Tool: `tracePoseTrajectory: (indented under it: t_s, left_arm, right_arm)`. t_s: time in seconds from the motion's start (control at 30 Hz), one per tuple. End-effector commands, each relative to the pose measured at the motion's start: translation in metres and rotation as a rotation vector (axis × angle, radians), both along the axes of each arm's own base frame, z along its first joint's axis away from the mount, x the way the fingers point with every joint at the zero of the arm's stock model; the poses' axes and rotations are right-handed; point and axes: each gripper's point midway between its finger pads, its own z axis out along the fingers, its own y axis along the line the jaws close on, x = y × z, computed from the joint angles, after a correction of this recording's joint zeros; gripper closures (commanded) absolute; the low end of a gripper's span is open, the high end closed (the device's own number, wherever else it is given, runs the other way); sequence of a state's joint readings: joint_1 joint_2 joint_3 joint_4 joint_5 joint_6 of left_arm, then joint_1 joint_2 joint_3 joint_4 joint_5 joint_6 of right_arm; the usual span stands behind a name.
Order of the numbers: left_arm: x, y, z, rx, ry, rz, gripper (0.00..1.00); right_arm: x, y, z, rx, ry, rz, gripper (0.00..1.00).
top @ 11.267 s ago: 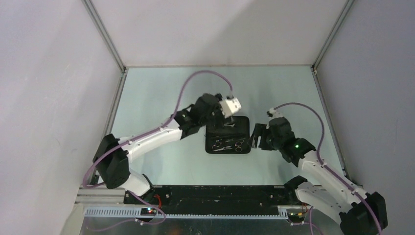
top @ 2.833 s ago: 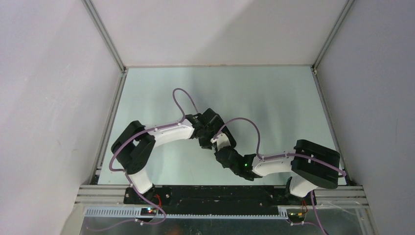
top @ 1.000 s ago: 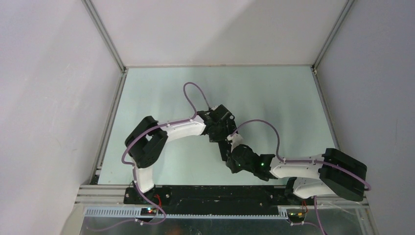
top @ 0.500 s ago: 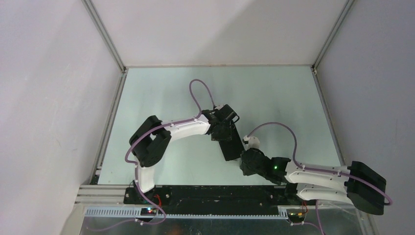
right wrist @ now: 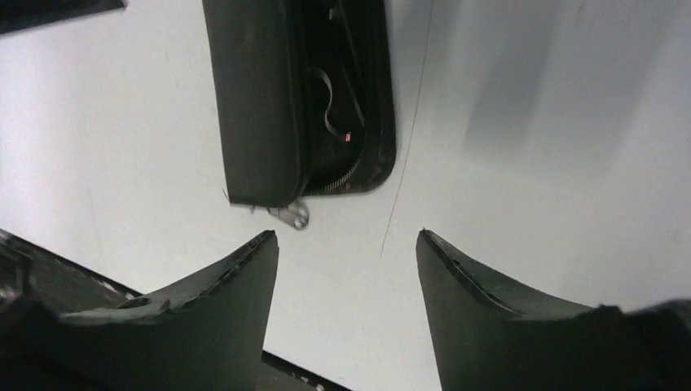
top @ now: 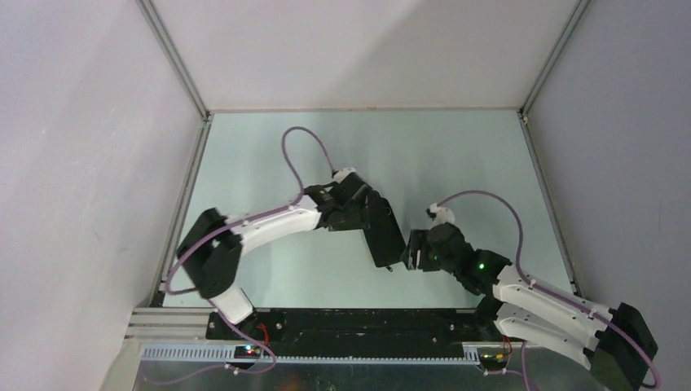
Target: Sort the hair-cutting tools
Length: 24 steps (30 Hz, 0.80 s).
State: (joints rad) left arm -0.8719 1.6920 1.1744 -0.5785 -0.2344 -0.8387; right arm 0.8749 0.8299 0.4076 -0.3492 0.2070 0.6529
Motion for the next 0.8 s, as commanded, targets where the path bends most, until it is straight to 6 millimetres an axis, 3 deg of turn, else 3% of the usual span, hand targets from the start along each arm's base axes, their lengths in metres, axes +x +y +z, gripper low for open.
tracePoseTrajectory:
  t_s: [0.0,0.23,0.27,0.3,0.33,0.43,0.6,0.77]
  left_arm:
    - [0.011,0.005,0.048,-0.165,-0.11,0.064,0.33]
    - [0.007,0.002,0.028,-0.343,-0.042,0.063,0.27]
    - [0.007,0.003,0.025,-0.344,-0.039,0.065,0.26]
    - [0.007,0.001,0.025,-0.357,-0.042,0.06,0.26]
    - [0.007,0.0,0.023,-0.361,-0.035,0.055,0.26]
    - [0.009,-0.005,0.017,-0.37,-0.023,0.04,0.26]
    - [0.007,-0.019,0.004,-0.4,0.031,0.003,0.27]
    - [0.004,-0.026,-0.012,-0.41,0.085,-0.008,0.29]
  right_arm:
    - [0.028,0.01,0.046,0.134,-0.042,0.033,0.29]
    - [0.076,0.025,0.082,0.289,-0.03,0.044,0.06]
    - [0.078,0.03,0.074,0.286,0.014,0.057,0.02]
    - [0.084,0.035,0.082,0.302,0.011,0.072,0.01]
    - [0.088,0.038,0.073,0.29,0.048,0.069,0.01]
    - [0.105,0.047,0.071,0.282,0.08,0.054,0.01]
    - [0.127,0.047,0.034,0.2,0.169,0.003,0.03]
    - [0.137,0.048,-0.002,0.182,0.268,-0.007,0.19]
